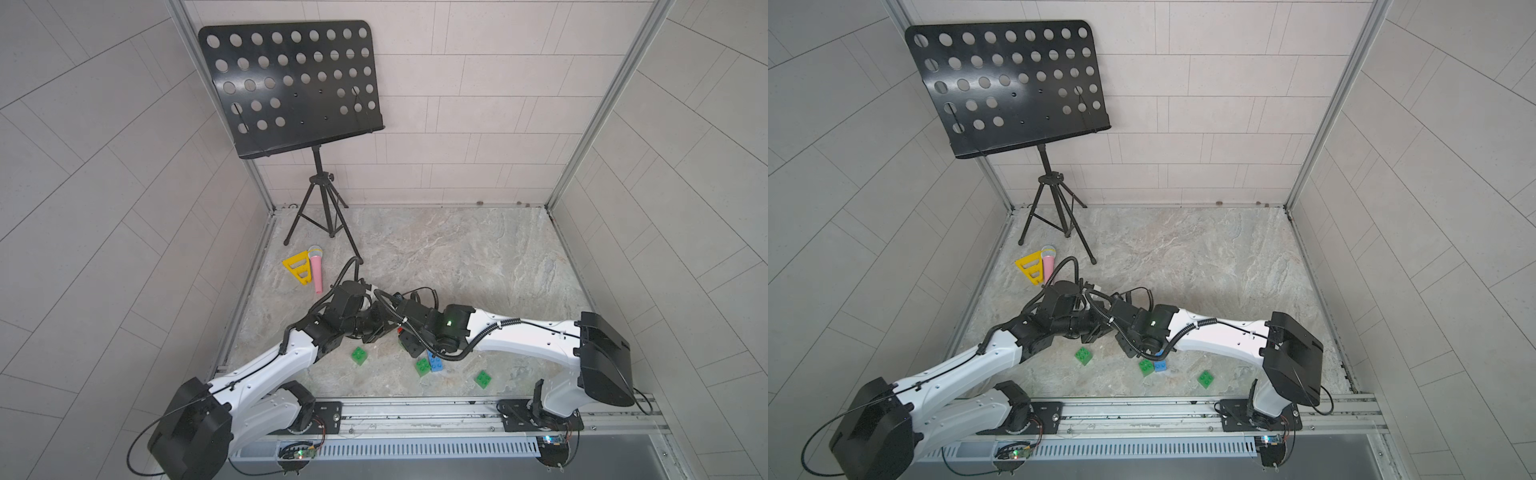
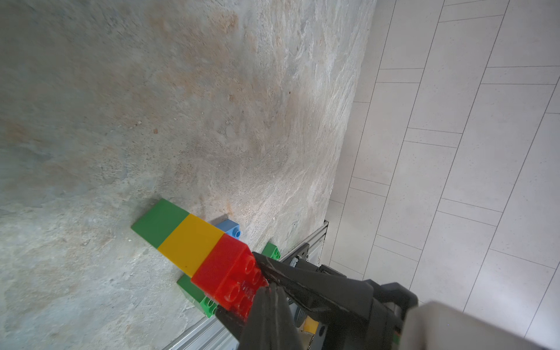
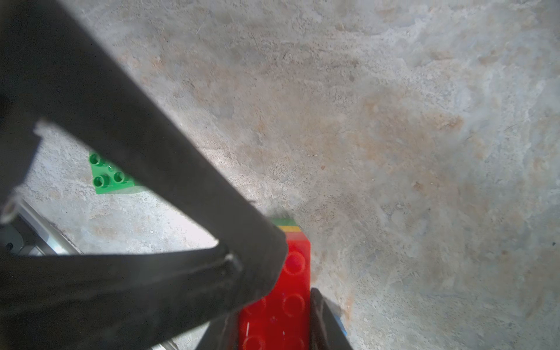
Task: Assemble the letter r with lego
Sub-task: Assemble the lego brick with the lego brick.
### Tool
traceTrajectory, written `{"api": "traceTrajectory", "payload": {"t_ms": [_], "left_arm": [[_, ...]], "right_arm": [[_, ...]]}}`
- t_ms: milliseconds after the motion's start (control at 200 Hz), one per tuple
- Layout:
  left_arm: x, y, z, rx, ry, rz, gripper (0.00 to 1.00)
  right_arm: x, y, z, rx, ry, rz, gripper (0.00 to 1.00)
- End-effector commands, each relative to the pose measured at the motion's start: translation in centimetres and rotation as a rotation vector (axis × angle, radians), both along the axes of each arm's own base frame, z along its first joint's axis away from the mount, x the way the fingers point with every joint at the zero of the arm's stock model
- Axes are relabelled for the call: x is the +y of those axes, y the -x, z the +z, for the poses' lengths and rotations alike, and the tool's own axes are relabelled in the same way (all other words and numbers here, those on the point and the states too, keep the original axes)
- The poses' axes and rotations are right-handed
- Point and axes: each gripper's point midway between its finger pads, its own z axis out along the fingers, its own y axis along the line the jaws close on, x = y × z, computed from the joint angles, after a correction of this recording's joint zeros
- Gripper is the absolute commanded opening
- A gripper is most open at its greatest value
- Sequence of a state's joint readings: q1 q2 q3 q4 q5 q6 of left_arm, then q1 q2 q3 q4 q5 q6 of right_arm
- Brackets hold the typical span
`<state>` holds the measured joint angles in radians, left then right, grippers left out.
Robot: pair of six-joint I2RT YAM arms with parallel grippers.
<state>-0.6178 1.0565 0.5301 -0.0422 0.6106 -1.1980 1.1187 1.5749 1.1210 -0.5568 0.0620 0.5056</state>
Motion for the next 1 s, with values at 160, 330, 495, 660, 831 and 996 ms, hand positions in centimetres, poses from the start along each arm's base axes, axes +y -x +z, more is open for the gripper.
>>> {"api": "traceTrajectory", "payload": {"t_ms": [160,330,495,660,831,996], "left_arm": [[-0.4,1.1,-1.0,0.025,0.011,-0.027,0.0],[-1.0,1.6,-1.8,0.044,0.013,-0.045,0.0],[-1.7,2.0,-2.5,0.063,0.003,-0.071,0.0],[-1.8,2.2,-3.2,0.079,-0.011,-0.073,0.0],[-1.4,2.3,-3.8,0.089,-0.026,-0.062,0.0],[-1.1,2.6,-4.5,0.106,-0.045,-0.057,0.0]], "right_arm": [[-0.5,0.5,-1.3,0.027,0.055,-0.01,0.0],[-0.7,0.6,-1.2,0.023,0.066,-0.01,0.0],[-0.8,0.6,-0.9,0.019,0.068,-0.01,0.0],[-0.8,0.6,-0.6,0.012,0.065,-0.01,0.08],[-0.7,0.5,-0.4,0.008,0.059,-0.012,0.13],[-0.6,0.5,-0.5,0.011,0.054,-0.008,0.14]]}}
